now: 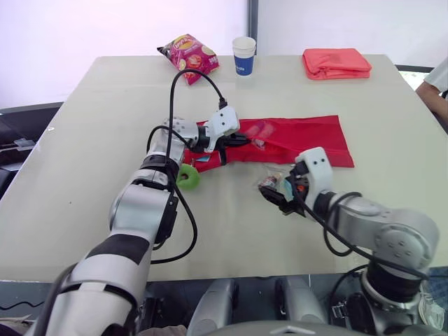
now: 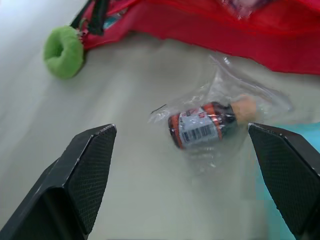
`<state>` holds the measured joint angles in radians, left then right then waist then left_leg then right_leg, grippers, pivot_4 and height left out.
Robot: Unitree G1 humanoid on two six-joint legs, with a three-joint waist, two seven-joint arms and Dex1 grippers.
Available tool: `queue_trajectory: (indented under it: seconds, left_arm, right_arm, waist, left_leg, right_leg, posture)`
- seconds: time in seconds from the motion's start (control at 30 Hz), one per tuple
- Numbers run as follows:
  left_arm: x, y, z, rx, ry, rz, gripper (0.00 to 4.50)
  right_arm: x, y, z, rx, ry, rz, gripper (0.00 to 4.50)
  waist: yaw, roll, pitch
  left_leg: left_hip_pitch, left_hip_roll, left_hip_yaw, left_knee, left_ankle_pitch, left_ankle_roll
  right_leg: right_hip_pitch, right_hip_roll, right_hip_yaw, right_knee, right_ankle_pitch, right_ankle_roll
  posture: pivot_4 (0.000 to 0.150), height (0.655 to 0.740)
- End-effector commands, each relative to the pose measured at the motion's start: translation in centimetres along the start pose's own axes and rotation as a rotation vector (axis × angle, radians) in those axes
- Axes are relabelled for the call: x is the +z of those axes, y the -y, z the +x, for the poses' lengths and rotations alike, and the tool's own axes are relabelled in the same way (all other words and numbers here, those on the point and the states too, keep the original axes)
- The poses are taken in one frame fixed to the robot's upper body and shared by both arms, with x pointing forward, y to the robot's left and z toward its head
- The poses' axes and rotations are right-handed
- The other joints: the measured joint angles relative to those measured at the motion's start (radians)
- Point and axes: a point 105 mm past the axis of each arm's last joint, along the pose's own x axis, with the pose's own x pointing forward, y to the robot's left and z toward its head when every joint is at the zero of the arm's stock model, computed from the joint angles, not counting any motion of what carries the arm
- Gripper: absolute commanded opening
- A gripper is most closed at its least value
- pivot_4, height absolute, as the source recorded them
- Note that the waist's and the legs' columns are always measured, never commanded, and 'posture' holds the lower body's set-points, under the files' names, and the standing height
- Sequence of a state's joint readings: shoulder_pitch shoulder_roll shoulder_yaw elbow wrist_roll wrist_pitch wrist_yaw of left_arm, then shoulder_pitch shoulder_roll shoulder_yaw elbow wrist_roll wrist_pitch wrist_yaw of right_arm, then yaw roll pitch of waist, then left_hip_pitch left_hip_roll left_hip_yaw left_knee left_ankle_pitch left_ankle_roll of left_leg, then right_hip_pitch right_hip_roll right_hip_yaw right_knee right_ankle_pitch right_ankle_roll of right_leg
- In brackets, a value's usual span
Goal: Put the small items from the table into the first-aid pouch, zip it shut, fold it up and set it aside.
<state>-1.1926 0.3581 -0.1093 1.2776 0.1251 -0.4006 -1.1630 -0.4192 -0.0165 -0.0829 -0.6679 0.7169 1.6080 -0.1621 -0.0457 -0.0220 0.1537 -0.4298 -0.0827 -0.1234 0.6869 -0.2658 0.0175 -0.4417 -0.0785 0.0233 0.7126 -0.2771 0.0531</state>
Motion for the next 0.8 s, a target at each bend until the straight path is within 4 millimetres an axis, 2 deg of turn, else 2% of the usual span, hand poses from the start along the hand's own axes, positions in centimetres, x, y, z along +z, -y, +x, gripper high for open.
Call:
queue_trajectory:
  seconds: [0.03, 0.23, 0.43, 0.53, 0.63, 0.8]
  left_arm:
    - [1.7, -1.2, -0.7, 0.029, 0.030, 0.046, 0.00]
    - [1.4, -1.1, -0.6, 0.033, 0.025, 0.040, 0.00]
    - [1.5, -1.2, -0.6, 0.040, 0.029, 0.035, 0.00]
    - [1.4, -1.2, -0.5, 0.041, 0.029, 0.033, 0.00]
    - [1.3, -1.2, -0.4, 0.043, 0.027, 0.032, 0.00]
    - [1.1, -1.2, -0.5, 0.049, 0.021, 0.030, 0.00]
  right_arm:
    - [0.4, 1.0, 0.2, -0.089, 0.011, 0.026, 4.47]
    - [0.3, 0.4, 2.1, -0.110, -0.006, 0.087, 4.47]
    - [0.2, -0.1, 3.7, -0.129, -0.030, 0.060, 4.47]
    - [0.3, 0.3, 4.1, -0.154, -0.041, 0.011, 4.47]
    - [0.3, 0.7, 3.9, -0.175, -0.068, -0.122, 4.47]
    - [0.2, 2.0, 2.5, -0.209, -0.100, -0.299, 2.05]
  waist:
    - [0.000, 0.000, 0.000]
    - [-0.009, 0.000, 0.000]
    - [-0.023, 0.000, 0.000]
    - [-0.025, 0.001, 0.000]
    - [-0.024, 0.001, 0.000]
    - [-0.025, 0.001, 0.000]
  left_leg:
    - [0.000, 0.000, 0.000, 0.000, 0.000, 0.000]
    - [0.000, 0.000, 0.000, 0.000, 0.000, 0.000]
    - [0.000, 0.000, -0.001, 0.000, 0.000, 0.000]
    - [0.001, 0.000, -0.001, 0.000, 0.000, 0.000]
    - [0.000, 0.000, -0.001, 0.000, 0.000, 0.000]
    - [0.000, 0.000, -0.001, 0.000, 0.000, 0.000]
  right_leg:
    - [0.000, 0.000, 0.000, 0.000, 0.000, 0.000]
    - [0.000, 0.000, 0.000, 0.000, 0.000, 0.000]
    - [0.000, 0.000, 0.000, 0.001, 0.000, 0.000]
    - [0.000, 0.000, -0.001, 0.001, 0.000, 0.000]
    - [0.000, 0.000, -0.001, 0.001, 0.000, 0.000]
    - [0.000, 0.000, -0.001, 0.000, 0.000, 0.000]
  posture:
    - [0.150, 0.7400]
    - [0.150, 0.7400]
    - [0.150, 0.7400]
    - [0.150, 0.7400]
    - [0.150, 0.7400]
    - [0.150, 0.7400]
